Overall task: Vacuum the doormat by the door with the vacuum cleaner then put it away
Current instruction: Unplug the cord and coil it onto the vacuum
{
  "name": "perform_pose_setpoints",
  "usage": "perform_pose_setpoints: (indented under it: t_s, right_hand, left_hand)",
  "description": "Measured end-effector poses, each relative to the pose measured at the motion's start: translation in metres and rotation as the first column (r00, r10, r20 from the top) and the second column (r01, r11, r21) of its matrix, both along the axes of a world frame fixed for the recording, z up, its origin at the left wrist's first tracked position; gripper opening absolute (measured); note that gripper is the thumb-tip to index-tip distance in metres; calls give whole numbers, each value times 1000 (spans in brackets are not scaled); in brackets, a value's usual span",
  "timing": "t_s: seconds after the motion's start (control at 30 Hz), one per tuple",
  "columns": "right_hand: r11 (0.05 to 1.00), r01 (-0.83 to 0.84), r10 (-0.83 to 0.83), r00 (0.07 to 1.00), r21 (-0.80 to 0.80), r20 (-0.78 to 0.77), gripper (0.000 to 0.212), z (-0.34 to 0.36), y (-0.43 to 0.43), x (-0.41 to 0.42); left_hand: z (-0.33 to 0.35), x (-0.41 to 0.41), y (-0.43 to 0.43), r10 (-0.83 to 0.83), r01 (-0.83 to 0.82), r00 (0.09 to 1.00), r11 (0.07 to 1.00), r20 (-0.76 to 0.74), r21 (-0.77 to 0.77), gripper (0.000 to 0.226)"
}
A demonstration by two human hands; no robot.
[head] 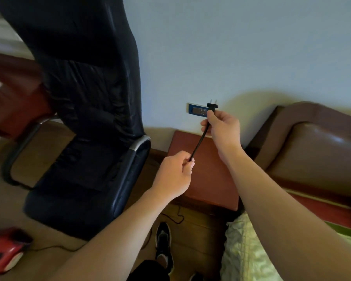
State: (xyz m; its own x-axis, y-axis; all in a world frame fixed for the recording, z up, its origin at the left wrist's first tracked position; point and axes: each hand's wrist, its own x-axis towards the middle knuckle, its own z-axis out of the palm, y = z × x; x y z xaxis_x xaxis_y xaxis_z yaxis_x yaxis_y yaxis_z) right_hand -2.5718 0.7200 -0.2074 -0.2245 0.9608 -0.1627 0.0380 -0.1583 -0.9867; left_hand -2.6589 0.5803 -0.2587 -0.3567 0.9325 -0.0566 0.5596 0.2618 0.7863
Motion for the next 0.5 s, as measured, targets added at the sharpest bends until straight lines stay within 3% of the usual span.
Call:
perform_pose_setpoints:
  t_s: [0.5]
  right_hand:
    - [978,-133,145,987,163,-62,19,142,-68,33]
  left_hand:
    - [117,41,-64,136,-129,990,975,-25,180,13]
